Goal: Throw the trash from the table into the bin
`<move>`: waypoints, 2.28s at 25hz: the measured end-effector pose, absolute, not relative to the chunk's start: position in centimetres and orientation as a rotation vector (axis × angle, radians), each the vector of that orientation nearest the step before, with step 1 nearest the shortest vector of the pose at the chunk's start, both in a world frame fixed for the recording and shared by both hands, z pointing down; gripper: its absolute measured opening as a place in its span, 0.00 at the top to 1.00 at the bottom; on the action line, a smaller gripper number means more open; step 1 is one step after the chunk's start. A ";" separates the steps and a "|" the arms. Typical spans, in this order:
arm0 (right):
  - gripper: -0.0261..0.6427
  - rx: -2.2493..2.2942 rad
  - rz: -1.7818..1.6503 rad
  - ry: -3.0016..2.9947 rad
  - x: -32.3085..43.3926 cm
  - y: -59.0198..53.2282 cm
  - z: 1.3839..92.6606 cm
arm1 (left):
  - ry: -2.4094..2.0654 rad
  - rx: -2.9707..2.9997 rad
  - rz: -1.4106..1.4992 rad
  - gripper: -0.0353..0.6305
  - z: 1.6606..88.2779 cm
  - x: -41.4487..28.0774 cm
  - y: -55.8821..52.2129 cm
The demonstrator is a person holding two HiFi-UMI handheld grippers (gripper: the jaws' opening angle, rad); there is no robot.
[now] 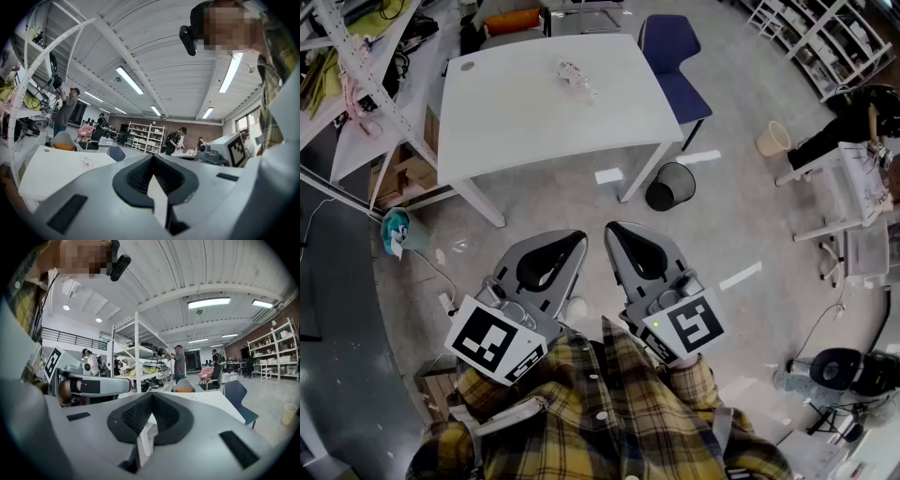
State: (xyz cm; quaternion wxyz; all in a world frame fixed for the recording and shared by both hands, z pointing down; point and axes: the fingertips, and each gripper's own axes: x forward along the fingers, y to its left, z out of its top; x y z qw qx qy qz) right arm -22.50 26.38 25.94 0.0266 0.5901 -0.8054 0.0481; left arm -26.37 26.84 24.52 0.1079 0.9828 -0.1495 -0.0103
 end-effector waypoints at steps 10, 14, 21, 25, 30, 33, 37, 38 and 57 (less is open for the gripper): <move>0.96 1.850 0.160 -2.506 -22.1 27.3 26.0 | -0.478 2.885 -0.016 0.94 25.0 -26.7 27.2; 0.96 1.870 0.180 -2.538 -21.7 27.5 25.7 | -0.480 2.885 -0.014 0.94 25.0 -26.5 27.5; 0.96 1.888 0.236 -2.485 -20.8 26.5 27.3 | -0.489 2.870 0.010 0.94 25.8 -26.7 26.4; 0.96 1.875 0.246 -2.480 -19.9 24.5 27.5 | -0.487 2.867 0.011 0.94 25.8 -25.8 24.5; 0.96 1.863 0.250 -2.474 -19.1 20.3 27.5 | -0.485 2.864 0.008 0.94 25.7 -24.8 20.2; 0.96 1.867 0.242 -2.460 -18.9 16.7 27.5 | -0.473 2.868 -0.004 0.94 25.7 -24.5 16.5; 0.96 1.869 0.231 -2.447 -17.6 12.0 27.1 | -0.471 2.881 -0.017 0.94 25.2 -23.5 11.5; 0.96 1.874 0.229 -2.442 -17.1 10.9 27.0 | -0.469 2.883 -0.020 0.94 25.0 -23.2 10.3; 0.96 1.994 0.351 -2.293 -13.7 -0.4 29.1 | -0.339 2.861 0.015 0.94 26.0 -20.6 -0.7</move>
